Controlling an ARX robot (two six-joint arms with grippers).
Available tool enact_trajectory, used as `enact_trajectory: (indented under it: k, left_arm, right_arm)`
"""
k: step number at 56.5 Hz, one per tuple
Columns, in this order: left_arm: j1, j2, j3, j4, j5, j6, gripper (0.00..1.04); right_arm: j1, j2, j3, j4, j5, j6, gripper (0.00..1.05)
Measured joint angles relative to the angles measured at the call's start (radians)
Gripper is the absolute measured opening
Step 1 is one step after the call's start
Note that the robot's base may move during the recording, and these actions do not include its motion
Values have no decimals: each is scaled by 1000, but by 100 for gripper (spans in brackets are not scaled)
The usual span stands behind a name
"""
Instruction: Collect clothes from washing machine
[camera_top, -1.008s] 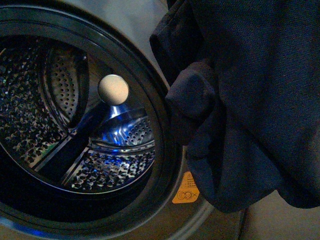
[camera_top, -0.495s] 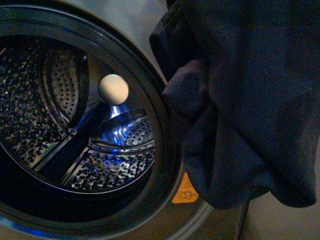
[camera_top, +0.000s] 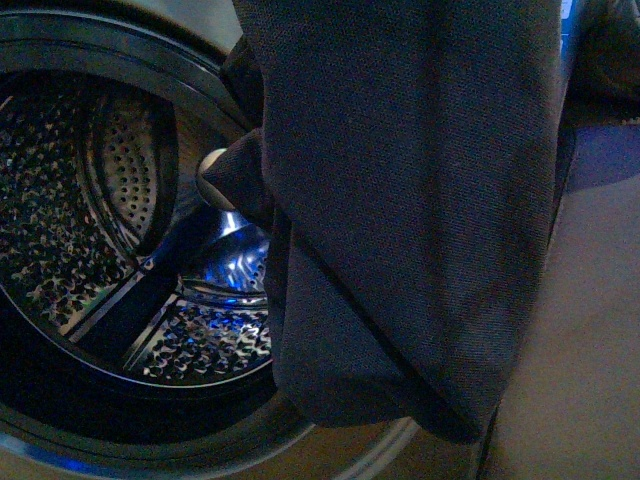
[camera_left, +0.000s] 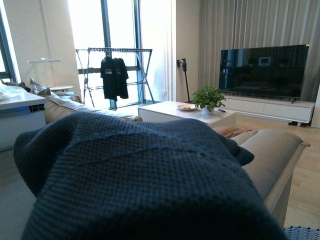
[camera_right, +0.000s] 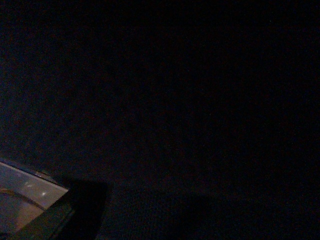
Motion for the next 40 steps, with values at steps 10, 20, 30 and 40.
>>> enact_trajectory:
  k: [10, 20, 30, 40]
  left_arm:
    - [0, 0, 0, 0, 0, -2, 31]
    - [0, 0, 0, 0, 0, -2, 55]
    - [0, 0, 2, 0, 0, -2, 76]
    - [0, -1, 2, 0, 0, -1, 100]
  right_arm:
    - [-18, 1, -11, 49, 18, 1, 50]
    - [-60, -9, -21, 102, 31, 7, 28]
    - [-134, -57, -24, 132, 37, 24, 11]
    - [-238, -149, -22, 140, 11, 55, 11]
